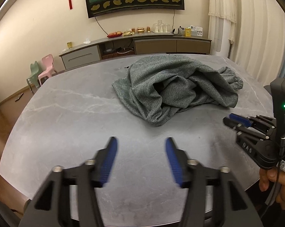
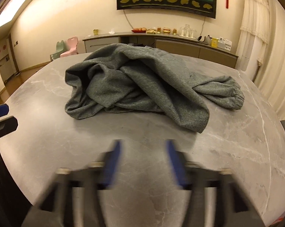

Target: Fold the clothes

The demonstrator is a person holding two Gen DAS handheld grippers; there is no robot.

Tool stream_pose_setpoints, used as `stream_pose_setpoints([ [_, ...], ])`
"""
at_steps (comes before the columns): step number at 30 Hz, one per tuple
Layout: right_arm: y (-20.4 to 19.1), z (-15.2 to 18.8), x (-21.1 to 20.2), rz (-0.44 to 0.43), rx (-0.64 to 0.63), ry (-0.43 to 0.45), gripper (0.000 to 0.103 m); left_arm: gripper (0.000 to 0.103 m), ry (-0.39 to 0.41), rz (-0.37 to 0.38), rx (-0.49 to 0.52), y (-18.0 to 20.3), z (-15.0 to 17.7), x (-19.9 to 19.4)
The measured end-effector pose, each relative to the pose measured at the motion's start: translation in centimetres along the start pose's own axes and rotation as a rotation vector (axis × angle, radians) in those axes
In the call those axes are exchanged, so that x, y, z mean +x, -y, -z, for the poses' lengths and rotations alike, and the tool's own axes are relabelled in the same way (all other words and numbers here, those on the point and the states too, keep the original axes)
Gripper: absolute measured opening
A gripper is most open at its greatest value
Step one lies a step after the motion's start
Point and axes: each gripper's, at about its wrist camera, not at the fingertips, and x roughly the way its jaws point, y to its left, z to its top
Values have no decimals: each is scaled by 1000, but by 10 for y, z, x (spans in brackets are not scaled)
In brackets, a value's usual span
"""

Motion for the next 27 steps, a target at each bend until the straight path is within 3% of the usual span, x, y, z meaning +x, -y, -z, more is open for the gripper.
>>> stream_pose_setpoints([
  [14,5,-20,22,10,-67,-69,69,61,-52,16,-47,-13,-12,27],
  [19,17,-68,30,74,-258,-59,70,67,-60,16,-47,-14,-25,41],
  [21,25,-84,34,99,-277,-39,71,68,-67,20,-54,-15,-31,49],
  [24,42,-96,44,60,-213,-4,75,68,-83,17,-62,-15,-39,63],
  [27,57,-83,62,-11,-96,23,76,69,-111,1,-56,-12,-45,80],
])
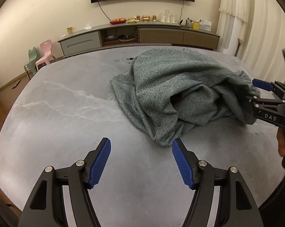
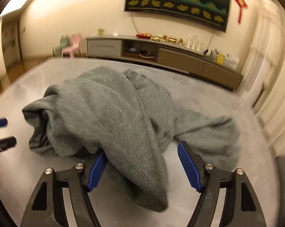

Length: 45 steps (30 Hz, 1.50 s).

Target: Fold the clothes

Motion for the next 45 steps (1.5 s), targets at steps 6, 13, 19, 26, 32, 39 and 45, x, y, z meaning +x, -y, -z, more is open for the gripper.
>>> stream_pose_setpoints([
  [6,21,6,29,-94,85,-101,76,69,-58,-43,18,12,-17,44],
  [13,48,-14,35,-233,173,-99,7,28,-49,-52,36,30,-46,94],
  [19,80,-49,-113,-388,221,395,7,8,139,-7,-104,-14,-95,32],
  [26,126,-19,-14,-87,524,19,7,9,222,50,65,24,-118,-30],
  [32,136,-9,-17,-112,585,5,9,32,40,50,162,58,-59,44],
  [39,86,-27,-44,-163,405,54,8,16,12,22,217,66,-50,72],
  [45,87,-36,-95,-806,457,321,8,5,158,8,-53,2,-101,32],
])
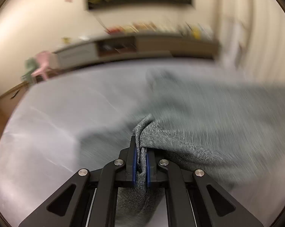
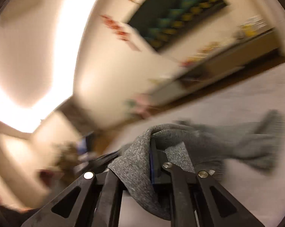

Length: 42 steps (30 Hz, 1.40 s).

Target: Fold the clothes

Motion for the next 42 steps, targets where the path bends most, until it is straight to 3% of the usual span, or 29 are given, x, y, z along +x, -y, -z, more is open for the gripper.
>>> stream_pose_setpoints([
  [1,1,-1,-3,-39,6,13,8,5,55,1,-45,-10,-18,-16],
  [3,16,-2,0,50,63,-3,8,5,171,27,-94,-13,-54,-50],
  [6,67,4,9,460,170,-85,11,5,334,149,-57,33,-100,-106],
  [8,99,12,7,642,243,-101,12,5,356,297,75,100,-103,-130],
  [11,123,11,-9,754,289,-69,35,8,209,466,359,198,-55,-125],
  [13,123,7,-23,797,290,-26,50,14,108,484,448,215,-18,-105],
  [15,121,3,-32,795,289,-12,55,25,10,486,496,217,18,-83],
  [19,100,-2,-37,774,197,10,57,34,-116,480,386,155,46,-56],
  [22,70,-3,-29,684,96,38,64,47,-106,443,241,93,45,-50],
  [25,49,-2,-8,599,25,20,68,48,-98,413,79,47,36,-30],
  [27,36,1,5,664,-56,-30,68,48,-130,405,14,36,45,-15],
  [29,28,4,16,909,-229,-87,68,48,-167,408,8,44,55,-4],
  [31,34,10,25,1112,-419,-214,68,48,-194,493,74,70,73,-10],
  [33,48,6,8,1145,-403,-231,68,48,-251,621,169,93,86,-19],
  [34,56,-2,-13,1044,-273,-193,68,48,-287,689,222,101,92,-25],
  [35,63,-7,-34,888,-132,-121,68,48,-302,735,259,105,96,-33],
  [37,76,-16,-75,565,142,20,68,48,-256,750,253,87,87,-51],
  [38,79,-16,-80,465,206,58,68,48,-226,745,223,69,77,-53],
  [40,68,-15,-64,468,150,44,68,55,-167,698,146,34,52,-42],
  [42,50,-11,-33,491,49,-2,68,64,-129,573,70,15,19,-18],
])
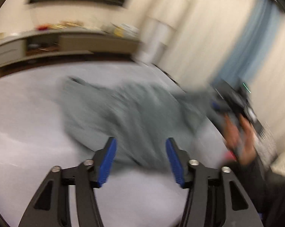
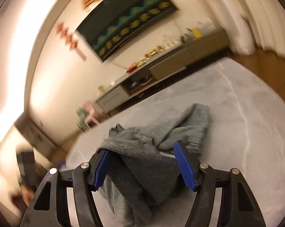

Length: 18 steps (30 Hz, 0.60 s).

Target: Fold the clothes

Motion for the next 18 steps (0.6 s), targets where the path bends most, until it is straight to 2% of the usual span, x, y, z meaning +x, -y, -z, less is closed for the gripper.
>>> stream_pose_setpoints([
  [1,-15,3,11,6,-50,-15,68,67,4,-55,-28,-13,-15,10],
  [3,-44,10,32,18,-149,-44,68,67,-62,-163,-55,-35,-35,53],
  [5,-59,22,51,162,-283,-77,68,67,-135,-269,-75,-52,-50,100],
  [7,-59,34,64,350,-406,-99,68,67,-185,-325,-89,-57,-57,143],
  [8,-56,37,64,408,-429,-102,68,66,-209,-351,-93,-59,-58,162],
  [9,-50,34,62,414,-412,-98,68,65,-226,-371,-83,-59,-56,176],
  [10,-39,25,54,320,-329,-89,68,59,-233,-384,-54,-56,-51,185],
  [11,-25,14,45,176,-210,-78,68,49,-241,-397,-24,-52,-46,194],
  [12,-9,5,35,20,-81,-68,68,4,-236,-403,-20,-54,-43,196],
  [14,18,-9,21,-184,93,-36,68,1,-194,-397,-83,-71,-41,184],
  [15,29,-12,13,-224,142,-2,68,1,-172,-394,-114,-79,-40,178],
  [17,49,-16,0,-245,228,58,68,1,-82,-372,-251,-99,-35,135],
  [18,42,-16,4,-33,126,26,71,1,-35,-360,-327,-113,-25,114],
])
